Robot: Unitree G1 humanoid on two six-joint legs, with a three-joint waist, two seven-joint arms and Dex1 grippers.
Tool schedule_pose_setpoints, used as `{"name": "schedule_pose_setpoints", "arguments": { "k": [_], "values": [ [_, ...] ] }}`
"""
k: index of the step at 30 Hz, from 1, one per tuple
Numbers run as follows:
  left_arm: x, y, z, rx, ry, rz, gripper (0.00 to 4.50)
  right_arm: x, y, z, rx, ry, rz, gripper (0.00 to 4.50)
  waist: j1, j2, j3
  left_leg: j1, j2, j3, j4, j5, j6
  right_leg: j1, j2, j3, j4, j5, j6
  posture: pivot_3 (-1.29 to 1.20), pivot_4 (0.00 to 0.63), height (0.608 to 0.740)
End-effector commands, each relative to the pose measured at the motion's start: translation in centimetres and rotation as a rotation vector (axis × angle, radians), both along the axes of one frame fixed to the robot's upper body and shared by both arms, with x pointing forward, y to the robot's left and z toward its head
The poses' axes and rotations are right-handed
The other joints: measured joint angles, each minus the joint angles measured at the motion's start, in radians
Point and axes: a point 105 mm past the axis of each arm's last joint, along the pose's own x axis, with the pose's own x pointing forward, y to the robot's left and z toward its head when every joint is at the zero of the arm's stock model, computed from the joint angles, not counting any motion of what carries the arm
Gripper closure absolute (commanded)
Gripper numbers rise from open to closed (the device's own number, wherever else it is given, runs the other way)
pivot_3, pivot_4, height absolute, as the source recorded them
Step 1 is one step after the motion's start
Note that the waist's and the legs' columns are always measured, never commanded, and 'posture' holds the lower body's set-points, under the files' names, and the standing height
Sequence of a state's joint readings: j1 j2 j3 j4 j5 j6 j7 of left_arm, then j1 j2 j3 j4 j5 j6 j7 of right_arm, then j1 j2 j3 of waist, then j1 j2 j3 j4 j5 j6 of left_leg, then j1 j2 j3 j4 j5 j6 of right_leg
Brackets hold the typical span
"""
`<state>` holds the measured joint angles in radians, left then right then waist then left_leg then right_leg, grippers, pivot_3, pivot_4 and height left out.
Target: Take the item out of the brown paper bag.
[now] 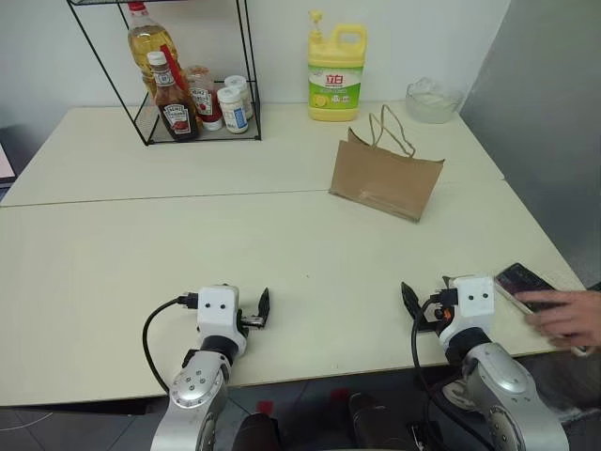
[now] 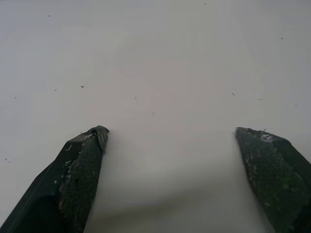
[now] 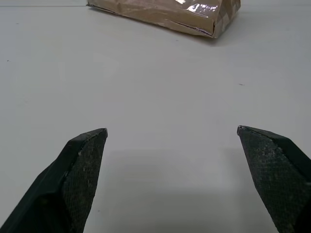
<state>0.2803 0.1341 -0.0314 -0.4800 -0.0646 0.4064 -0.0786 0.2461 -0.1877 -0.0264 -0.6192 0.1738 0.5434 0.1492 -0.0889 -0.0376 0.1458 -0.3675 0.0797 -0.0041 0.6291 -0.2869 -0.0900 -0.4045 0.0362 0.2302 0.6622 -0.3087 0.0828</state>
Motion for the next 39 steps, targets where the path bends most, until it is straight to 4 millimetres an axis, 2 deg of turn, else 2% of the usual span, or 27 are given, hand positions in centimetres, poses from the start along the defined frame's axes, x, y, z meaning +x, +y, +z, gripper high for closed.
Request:
{"name": "schedule_pose_setpoints", "arguments": {
  "k": [1, 22, 26, 29, 34, 36, 37, 39],
  "values": [
    [-0.6, 0.3, -0.6, 0.020, 0.026, 0.000, 0.03, 0.0, 0.2, 0.8, -0.002, -0.042, 0.009, 0.00, 0.000, 0.000, 0.000, 0.000, 0.000, 0.000, 0.000, 0.000, 0.000, 0.000, 0.000, 0.000, 0.000, 0.000, 0.000, 0.00, 0.150, 0.740],
    [-0.6, 0.2, -0.6, 0.011, 0.021, 0.003, 0.03, -0.1, 0.2, 0.5, 0.002, -0.045, 0.008, 0.00, 0.000, 0.000, 0.000, 0.000, 0.000, 0.000, 0.000, 0.000, 0.000, 0.000, 0.000, 0.000, 0.000, -0.002, -0.004, 0.00, 0.150, 0.740],
    [-0.2, 0.1, -0.3, 0.013, 0.015, -0.006, 0.03, 0.5, -0.1, 1.0, -0.004, -0.062, 0.002, 0.00, 0.000, 0.000, 0.000, 0.000, 0.000, 0.000, 0.000, 0.000, 0.000, 0.000, 0.000, 0.000, 0.000, -0.002, -0.004, 0.00, 0.150, 0.740],
    [0.5, 0.4, 0.5, -0.005, 0.006, -0.006, 0.03, 1.3, -0.3, 2.1, 0.000, -0.089, 0.034, 0.00, 0.000, 0.000, 0.000, 0.000, 0.000, 0.000, 0.001, 0.000, 0.000, 0.000, 0.000, 0.000, 0.000, -0.001, -0.002, 0.00, 0.150, 0.740],
    [2.6, -2.2, 5.0, -0.025, -0.093, -0.325, 0.03, 4.6, -1.9, 7.2, -0.076, -0.192, 0.140, 0.00, -0.001, -0.002, 0.007, -0.001, -0.001, 0.000, 0.002, 0.000, 0.000, 0.000, 0.000, 0.000, 0.000, 0.001, 0.001, 0.00, 0.150, 0.740],
    [4.3, -2.9, 7.9, 0.010, -0.144, -0.486, 0.03, 7.1, -3.1, 10.1, -0.102, -0.242, 0.161, 0.00, 0.000, -0.003, 0.010, -0.001, -0.001, -0.001, 0.004, 0.000, 0.000, 0.001, 0.000, 0.000, 0.001, 0.002, 0.001, 0.00, 0.150, 0.740],
    [4.8, -3.0, 8.7, 0.022, -0.153, -0.526, 0.03, 7.8, -3.4, 11.0, -0.107, -0.254, 0.165, 0.00, 0.000, -0.002, 0.013, -0.002, -0.001, -0.001, 0.005, 0.001, 0.000, 0.001, 0.000, -0.001, 0.001, 0.004, 0.000, 0.00, 0.150, 0.740],
    [6.2, -3.7, 11.9, 0.006, -0.177, -0.663, 0.03, 10.2, -3.7, 13.1, -0.134, -0.286, 0.211, 0.00, 0.000, -0.001, 0.013, -0.006, -0.001, -0.003, 0.006, 0.001, 0.001, -0.001, 0.000, -0.002, 0.000, 0.009, 0.002, 0.00, 0.150, 0.740]
  ]
}}
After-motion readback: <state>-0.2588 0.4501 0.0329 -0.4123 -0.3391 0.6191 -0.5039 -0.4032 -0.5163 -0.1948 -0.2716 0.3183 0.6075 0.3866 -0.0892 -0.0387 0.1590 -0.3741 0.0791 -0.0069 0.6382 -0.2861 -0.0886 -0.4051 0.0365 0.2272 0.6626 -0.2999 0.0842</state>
